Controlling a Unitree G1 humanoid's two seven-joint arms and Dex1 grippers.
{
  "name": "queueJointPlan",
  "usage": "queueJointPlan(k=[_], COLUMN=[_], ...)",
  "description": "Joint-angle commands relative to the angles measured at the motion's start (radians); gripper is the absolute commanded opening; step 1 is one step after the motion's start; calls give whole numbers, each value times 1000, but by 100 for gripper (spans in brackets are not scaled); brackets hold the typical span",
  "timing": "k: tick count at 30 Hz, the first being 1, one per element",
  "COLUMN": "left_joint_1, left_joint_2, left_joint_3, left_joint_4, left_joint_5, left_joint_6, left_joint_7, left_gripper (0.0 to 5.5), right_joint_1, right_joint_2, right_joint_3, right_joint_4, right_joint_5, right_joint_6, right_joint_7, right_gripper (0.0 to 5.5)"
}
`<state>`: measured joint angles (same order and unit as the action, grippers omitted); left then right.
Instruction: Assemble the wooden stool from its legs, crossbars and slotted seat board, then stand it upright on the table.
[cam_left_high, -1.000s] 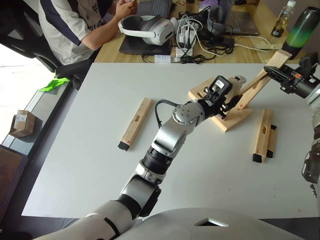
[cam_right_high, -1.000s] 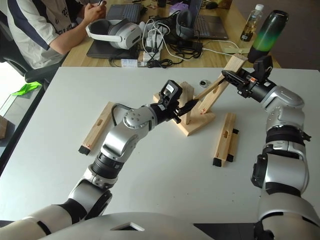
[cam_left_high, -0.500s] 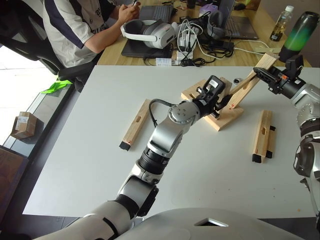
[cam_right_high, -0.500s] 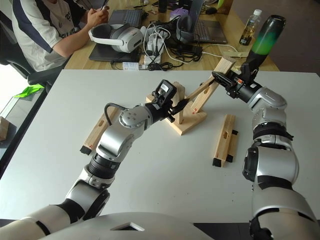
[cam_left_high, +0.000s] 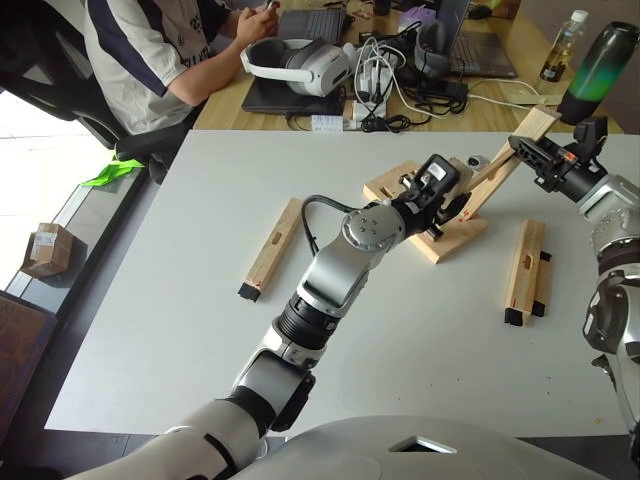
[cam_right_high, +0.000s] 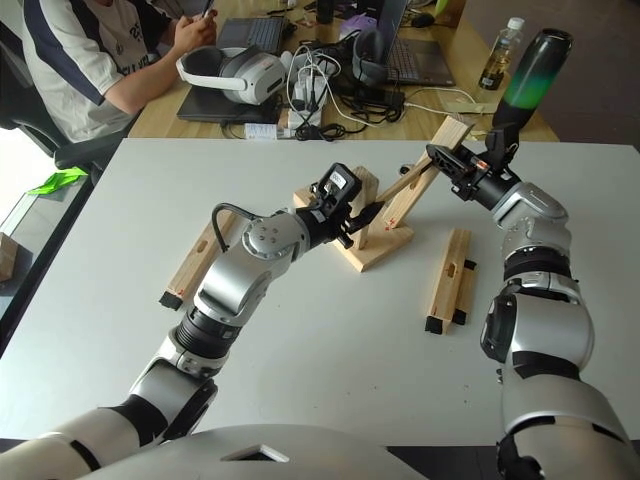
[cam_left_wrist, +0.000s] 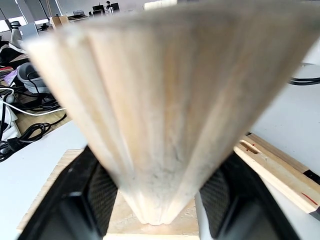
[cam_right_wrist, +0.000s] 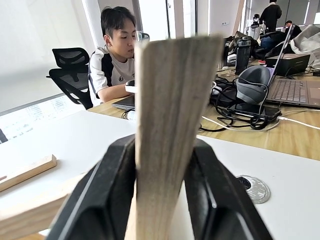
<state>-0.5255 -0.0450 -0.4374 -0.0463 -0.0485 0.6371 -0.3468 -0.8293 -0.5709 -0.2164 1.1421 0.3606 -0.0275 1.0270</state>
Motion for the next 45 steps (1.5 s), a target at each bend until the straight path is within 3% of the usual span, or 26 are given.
queueJointPlan(k=[1, 15, 28, 39, 45], left_joint_1=[74, 74, 81, 78, 80], left_joint_2=[29, 30, 30, 25, 24], left_joint_3=[-61, -63, -62, -56, -52], left_joint_4=[56, 62, 61, 75, 74], left_joint_5=[-9, -10, -12, -11, -13], left_joint_6=[85, 85, 86, 75, 76], left_joint_7=[-58, -56, -56, -55, -55], left_gripper=[203, 203, 203, 203, 203], right_joint_1=[36, -10, 21, -15, -24], right_joint_2=[33, 50, 26, 16, 26], right_joint_3=[7, -42, -61, -87, -73], right_joint_4=[-13, -113, -139, -101, -135], right_joint_5=[-32, 9, -2, -30, -4], right_joint_6=[4, 2, -45, -166, -93], right_joint_7=[-17, -19, -21, -142, -77], right_gripper=[206, 413, 413, 413, 413])
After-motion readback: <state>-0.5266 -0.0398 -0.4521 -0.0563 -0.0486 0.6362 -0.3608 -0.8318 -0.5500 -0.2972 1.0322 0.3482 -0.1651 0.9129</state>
